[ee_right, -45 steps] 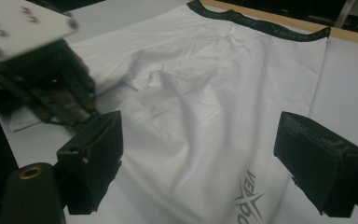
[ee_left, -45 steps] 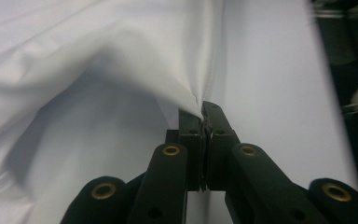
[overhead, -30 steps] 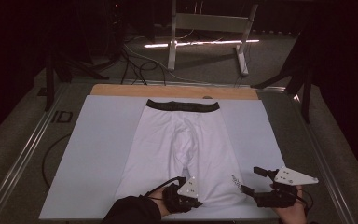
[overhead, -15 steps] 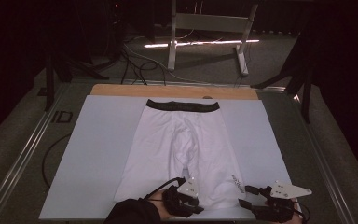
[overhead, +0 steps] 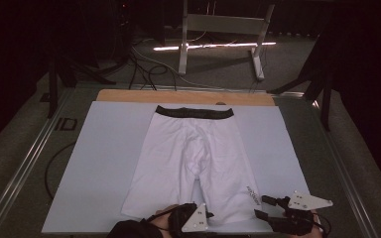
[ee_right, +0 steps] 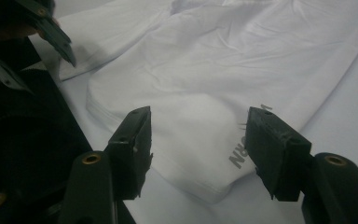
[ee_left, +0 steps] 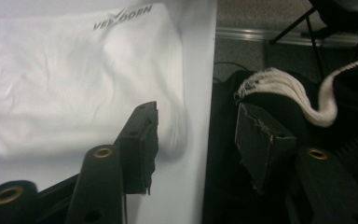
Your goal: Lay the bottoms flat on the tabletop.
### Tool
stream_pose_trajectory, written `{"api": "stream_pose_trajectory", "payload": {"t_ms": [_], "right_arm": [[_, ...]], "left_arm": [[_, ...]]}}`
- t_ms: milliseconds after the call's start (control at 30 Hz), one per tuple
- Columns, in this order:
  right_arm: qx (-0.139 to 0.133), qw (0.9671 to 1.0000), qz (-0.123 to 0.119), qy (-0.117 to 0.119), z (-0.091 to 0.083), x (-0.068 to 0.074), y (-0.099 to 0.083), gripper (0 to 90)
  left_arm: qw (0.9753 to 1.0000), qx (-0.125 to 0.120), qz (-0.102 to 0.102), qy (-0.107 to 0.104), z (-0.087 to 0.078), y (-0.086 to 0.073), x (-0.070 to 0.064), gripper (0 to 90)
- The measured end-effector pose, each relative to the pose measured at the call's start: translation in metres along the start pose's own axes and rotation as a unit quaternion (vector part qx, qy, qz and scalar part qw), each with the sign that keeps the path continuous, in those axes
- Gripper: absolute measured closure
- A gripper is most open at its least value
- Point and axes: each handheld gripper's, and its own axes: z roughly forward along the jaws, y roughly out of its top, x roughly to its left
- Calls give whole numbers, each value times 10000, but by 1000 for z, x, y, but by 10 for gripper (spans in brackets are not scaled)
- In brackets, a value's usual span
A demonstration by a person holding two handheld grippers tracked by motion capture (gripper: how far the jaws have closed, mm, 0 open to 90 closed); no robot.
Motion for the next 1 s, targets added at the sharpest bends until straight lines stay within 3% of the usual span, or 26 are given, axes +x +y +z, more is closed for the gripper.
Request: {"api": "stream_pose_trajectory", "payload": {"t_ms": [167, 200, 267, 300, 333, 433, 533, 600, 767, 833, 867, 1000], "right_arm": [[11, 10000, -16, -41, -1, 0, -1, 417], [-12, 10000, 20, 0, -1, -1, -1, 418], [-23, 10000, 20, -5, -1, -1, -1, 418], [-13, 10000, 15, -2, -1, -1, -1, 418], [-10, 10000, 14, 1, -1, -1, -1, 418], [3, 10000, -9, -15, -1, -1, -1, 418], [22, 10000, -35, -14, 0, 1, 0, 428], [33, 10000, -70, 18, 0, 2, 1, 434], [5, 9996, -228, 136, 2, 9, 8, 439], [37, 9994, -296, 147, 4, 12, 10, 438], [90, 9991, -360, 228, 9, 16, 13, 431], [152, 9981, -504, 305, 16, 23, 16, 423]], "left_arm": [[9994, 276, 182, -82, 21, 4, 5, 587], [9986, 476, 178, -163, 29, 1, 9, 603], [9972, 705, 221, -92, 34, -3, 11, 610], [9969, 739, 215, -143, 35, -7, 13, 617], [9971, 724, 85, -201, 34, -8, 15, 631], [9969, 762, 137, -172, 33, -8, 15, 693], [9961, 866, 177, -40, 32, -6, 15, 869], [9959, 881, 191, -16, 33, -4, 16, 889], [9993, 350, -79, 120, 20, 14, 18, 895], [9994, 286, -154, 111, 18, 18, 20, 895], [9995, 117, -227, 159, 12, 28, 23, 895], [9993, -48, -223, 285, 5, 44, 27, 895]]}}
